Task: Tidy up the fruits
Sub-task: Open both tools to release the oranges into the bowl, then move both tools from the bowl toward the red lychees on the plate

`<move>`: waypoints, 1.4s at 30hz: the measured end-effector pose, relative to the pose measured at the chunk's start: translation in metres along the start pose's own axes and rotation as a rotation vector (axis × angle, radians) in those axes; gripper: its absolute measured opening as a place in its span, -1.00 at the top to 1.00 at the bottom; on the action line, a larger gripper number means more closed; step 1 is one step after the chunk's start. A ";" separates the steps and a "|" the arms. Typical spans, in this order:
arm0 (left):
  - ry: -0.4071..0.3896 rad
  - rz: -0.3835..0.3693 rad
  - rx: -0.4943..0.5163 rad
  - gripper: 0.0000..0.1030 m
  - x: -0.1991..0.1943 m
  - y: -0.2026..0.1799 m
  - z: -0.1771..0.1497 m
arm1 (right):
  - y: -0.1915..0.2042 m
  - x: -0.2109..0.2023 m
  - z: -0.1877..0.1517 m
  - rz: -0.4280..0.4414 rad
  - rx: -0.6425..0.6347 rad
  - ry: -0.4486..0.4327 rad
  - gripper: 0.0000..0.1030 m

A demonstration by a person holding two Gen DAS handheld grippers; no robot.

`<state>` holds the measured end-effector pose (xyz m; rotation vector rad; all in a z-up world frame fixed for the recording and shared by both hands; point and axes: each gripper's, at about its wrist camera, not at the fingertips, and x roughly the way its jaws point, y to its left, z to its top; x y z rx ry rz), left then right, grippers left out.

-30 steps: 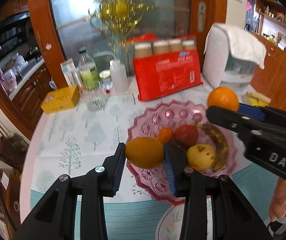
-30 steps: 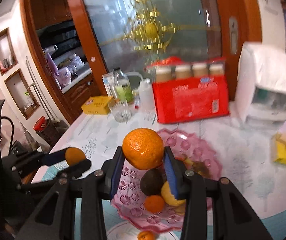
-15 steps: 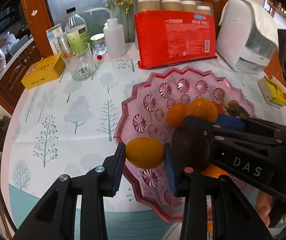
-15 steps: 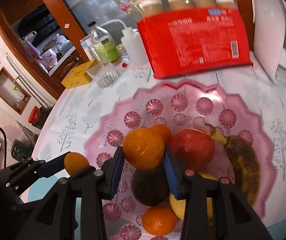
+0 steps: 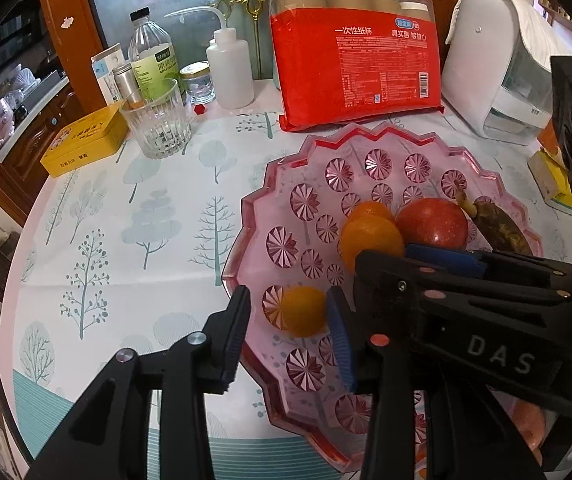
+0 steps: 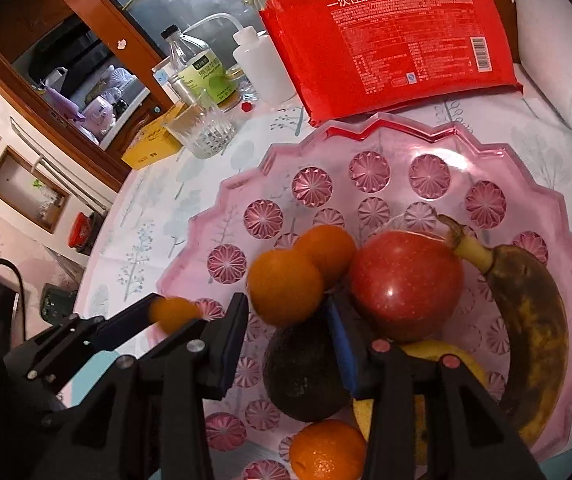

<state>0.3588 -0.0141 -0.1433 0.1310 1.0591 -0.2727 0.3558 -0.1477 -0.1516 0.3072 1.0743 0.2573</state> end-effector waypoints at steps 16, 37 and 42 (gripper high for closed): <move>-0.027 0.021 -0.014 -0.51 -0.021 -0.001 -0.002 | 0.003 -0.042 -0.015 -0.039 -0.001 -0.101 0.14; -0.073 0.025 -0.036 -0.64 -0.095 -0.007 -0.025 | 0.015 -0.108 -0.043 -0.082 0.005 -0.195 0.14; -0.104 0.025 -0.041 -0.64 -0.123 -0.010 -0.029 | 0.023 -0.132 -0.050 -0.077 0.004 -0.226 0.14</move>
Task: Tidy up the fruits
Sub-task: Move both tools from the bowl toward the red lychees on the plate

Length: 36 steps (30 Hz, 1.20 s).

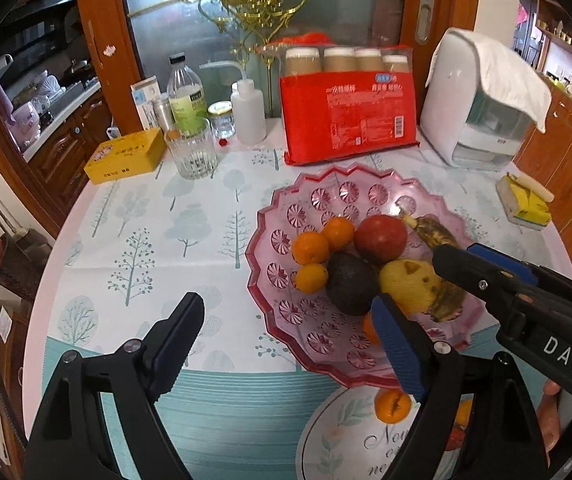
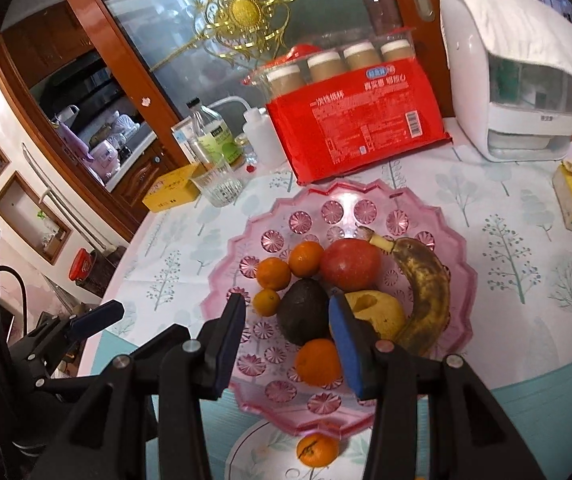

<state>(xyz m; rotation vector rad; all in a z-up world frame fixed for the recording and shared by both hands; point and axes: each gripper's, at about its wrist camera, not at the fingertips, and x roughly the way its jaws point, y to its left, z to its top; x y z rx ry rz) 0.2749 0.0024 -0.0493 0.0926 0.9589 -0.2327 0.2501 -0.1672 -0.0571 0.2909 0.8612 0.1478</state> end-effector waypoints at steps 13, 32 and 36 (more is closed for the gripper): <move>-0.069 0.000 -0.011 -0.73 -0.069 -0.016 -0.017 | 0.012 -0.073 -0.013 -0.022 -0.043 -0.088 0.14; -0.049 -0.056 0.064 -0.73 -0.084 -0.068 -0.075 | -0.035 -0.147 -0.081 -0.184 -0.064 -0.135 0.09; -0.010 -0.076 0.101 -0.73 -0.069 -0.083 -0.092 | -0.057 -0.146 -0.100 -0.232 -0.041 -0.110 0.09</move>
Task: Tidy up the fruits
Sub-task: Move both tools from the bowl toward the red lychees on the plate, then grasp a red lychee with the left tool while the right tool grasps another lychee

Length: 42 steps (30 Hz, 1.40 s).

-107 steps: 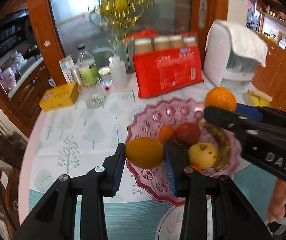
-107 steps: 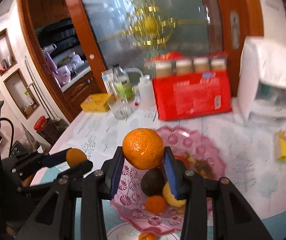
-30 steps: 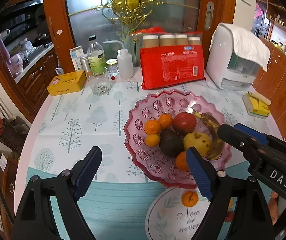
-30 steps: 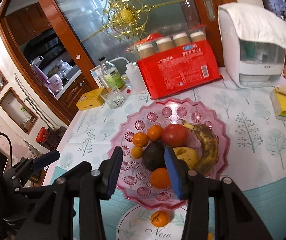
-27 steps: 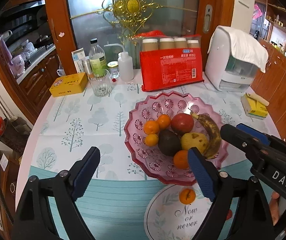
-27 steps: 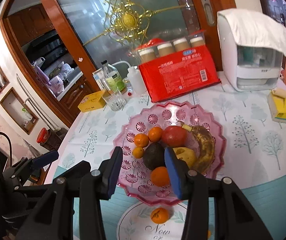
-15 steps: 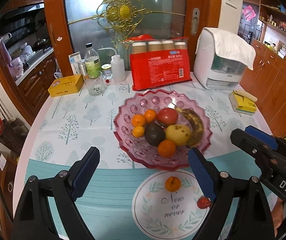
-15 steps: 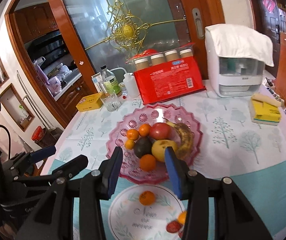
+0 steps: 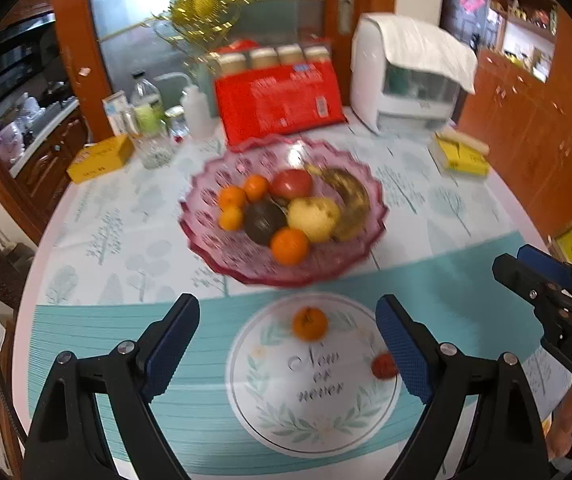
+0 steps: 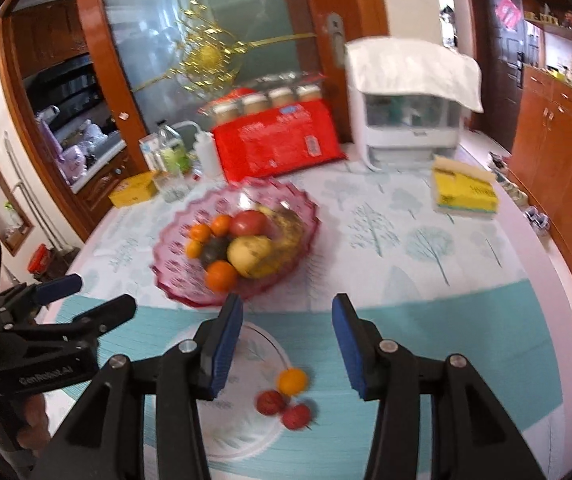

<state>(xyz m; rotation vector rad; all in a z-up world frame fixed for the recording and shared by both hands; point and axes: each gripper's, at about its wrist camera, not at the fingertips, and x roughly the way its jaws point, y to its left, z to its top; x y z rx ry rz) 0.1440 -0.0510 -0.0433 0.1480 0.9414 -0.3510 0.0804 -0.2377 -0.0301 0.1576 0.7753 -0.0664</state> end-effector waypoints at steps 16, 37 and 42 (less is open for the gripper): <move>0.155 -0.114 0.178 -0.56 0.080 -0.044 -0.059 | -0.022 0.054 -0.107 0.017 -0.019 0.217 0.09; 0.268 -0.191 0.191 -0.55 0.116 -0.047 -0.072 | -0.009 0.102 -0.125 0.082 -0.067 0.275 0.36; 0.288 -0.216 0.202 -0.55 0.125 -0.060 -0.072 | -0.023 0.096 -0.128 0.050 -0.019 0.263 0.37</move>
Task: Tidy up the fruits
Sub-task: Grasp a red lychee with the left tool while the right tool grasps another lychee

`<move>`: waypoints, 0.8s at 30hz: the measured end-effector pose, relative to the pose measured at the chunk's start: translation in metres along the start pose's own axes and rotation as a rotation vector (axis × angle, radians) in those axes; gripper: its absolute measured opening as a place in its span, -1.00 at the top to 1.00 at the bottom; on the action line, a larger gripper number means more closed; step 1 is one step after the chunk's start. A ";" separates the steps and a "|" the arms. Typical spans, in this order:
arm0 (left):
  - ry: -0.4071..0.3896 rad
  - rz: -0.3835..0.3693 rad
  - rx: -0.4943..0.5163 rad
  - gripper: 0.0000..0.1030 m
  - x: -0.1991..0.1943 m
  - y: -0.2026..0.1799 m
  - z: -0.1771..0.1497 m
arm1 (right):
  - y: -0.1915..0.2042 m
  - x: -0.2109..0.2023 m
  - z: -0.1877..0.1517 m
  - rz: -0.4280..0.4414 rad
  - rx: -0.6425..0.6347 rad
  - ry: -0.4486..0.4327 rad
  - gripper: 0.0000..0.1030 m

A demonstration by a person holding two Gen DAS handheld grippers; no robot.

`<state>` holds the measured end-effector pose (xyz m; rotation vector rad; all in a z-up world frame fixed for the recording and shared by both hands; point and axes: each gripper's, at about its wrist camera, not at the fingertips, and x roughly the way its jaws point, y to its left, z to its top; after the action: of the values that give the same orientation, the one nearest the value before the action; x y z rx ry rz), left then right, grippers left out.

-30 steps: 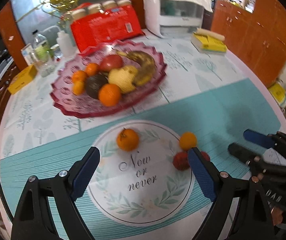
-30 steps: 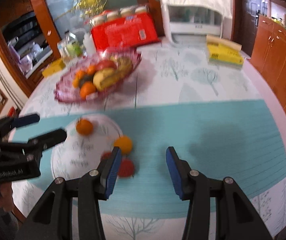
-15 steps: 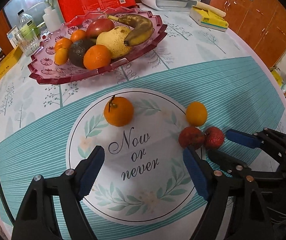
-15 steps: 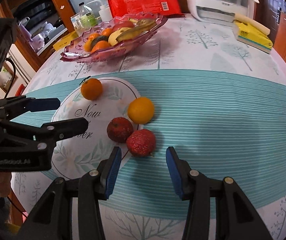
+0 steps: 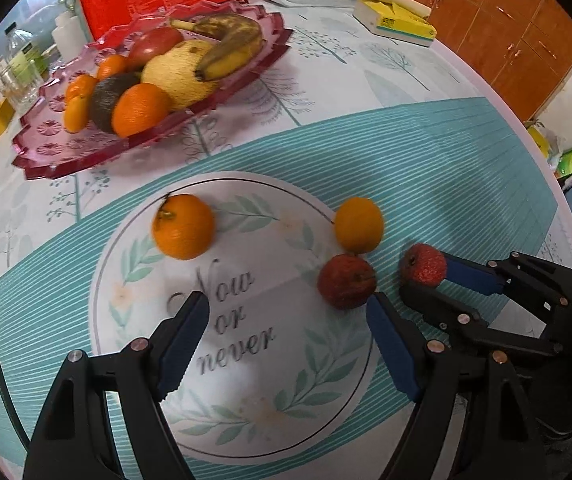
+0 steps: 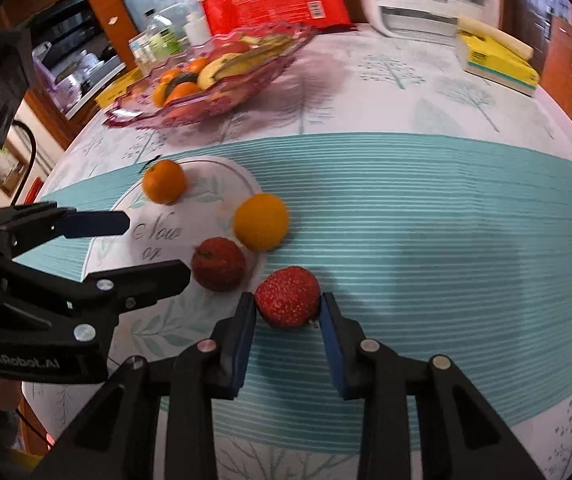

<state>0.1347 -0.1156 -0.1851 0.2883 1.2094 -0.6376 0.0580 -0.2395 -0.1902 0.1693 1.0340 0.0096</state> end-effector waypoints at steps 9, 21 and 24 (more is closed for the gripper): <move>0.049 -0.028 0.022 -0.19 0.023 -0.021 0.007 | -0.020 -0.010 -0.008 -0.051 0.052 -0.013 0.36; 0.039 0.048 0.021 0.37 0.031 -0.035 0.019 | -0.016 -0.013 -0.017 -0.082 0.037 -0.046 0.36; 0.052 0.058 0.012 0.37 0.030 -0.037 0.016 | -0.017 -0.013 -0.017 -0.080 0.038 -0.048 0.36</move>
<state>0.1311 -0.1620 -0.2030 0.3506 1.2425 -0.5899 0.0350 -0.2549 -0.1899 0.1616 0.9928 -0.0861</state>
